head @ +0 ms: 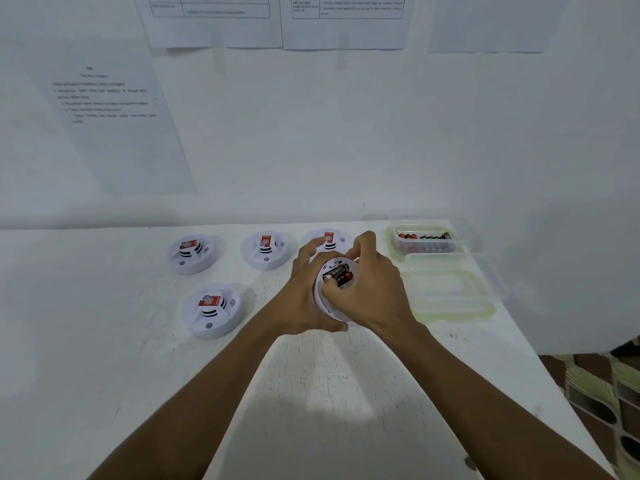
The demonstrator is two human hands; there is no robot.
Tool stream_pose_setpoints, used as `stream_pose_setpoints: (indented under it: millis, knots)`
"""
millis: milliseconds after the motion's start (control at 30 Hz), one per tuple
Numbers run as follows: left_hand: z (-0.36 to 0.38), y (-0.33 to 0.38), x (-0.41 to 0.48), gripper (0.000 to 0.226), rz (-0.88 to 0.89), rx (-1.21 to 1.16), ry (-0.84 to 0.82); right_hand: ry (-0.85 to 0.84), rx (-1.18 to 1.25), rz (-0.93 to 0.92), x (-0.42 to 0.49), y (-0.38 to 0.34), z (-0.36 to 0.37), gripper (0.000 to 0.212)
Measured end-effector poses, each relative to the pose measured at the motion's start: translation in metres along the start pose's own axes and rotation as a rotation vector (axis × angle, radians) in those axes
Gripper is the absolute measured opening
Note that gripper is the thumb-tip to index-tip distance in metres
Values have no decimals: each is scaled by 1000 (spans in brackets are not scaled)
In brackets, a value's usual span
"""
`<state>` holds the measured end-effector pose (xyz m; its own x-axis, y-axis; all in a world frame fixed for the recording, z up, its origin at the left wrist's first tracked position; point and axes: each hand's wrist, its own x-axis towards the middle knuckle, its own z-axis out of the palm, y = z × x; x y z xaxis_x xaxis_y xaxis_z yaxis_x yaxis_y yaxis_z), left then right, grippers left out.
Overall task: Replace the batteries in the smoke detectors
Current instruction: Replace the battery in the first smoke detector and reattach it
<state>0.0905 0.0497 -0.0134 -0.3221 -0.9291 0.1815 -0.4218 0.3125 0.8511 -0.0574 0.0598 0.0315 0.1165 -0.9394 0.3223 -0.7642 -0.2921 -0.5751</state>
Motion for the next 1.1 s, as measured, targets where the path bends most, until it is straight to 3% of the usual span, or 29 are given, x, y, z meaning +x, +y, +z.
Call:
stream_pose_setpoints:
  millis: [167,433,600,767,900,1100]
  knots:
    - [-2,3,-1,107,49,24,-18,-6,51,-45,-3,5,-4,53]
    - [-2,9,1,105,117,-33,0,151,199,-225,-2,28,2,41]
    - [8,12,8,97,139,53,-37,102,263,-277,-2,45,3,26]
    - [18,9,15,94,78,32,-82,163,111,-468,-1,59,-11,28]
    - [25,18,25,102,121,101,-70,233,10,-572,7,76,-19,16]
    - [35,12,37,105,98,93,-24,267,128,-346,15,101,-40,19]
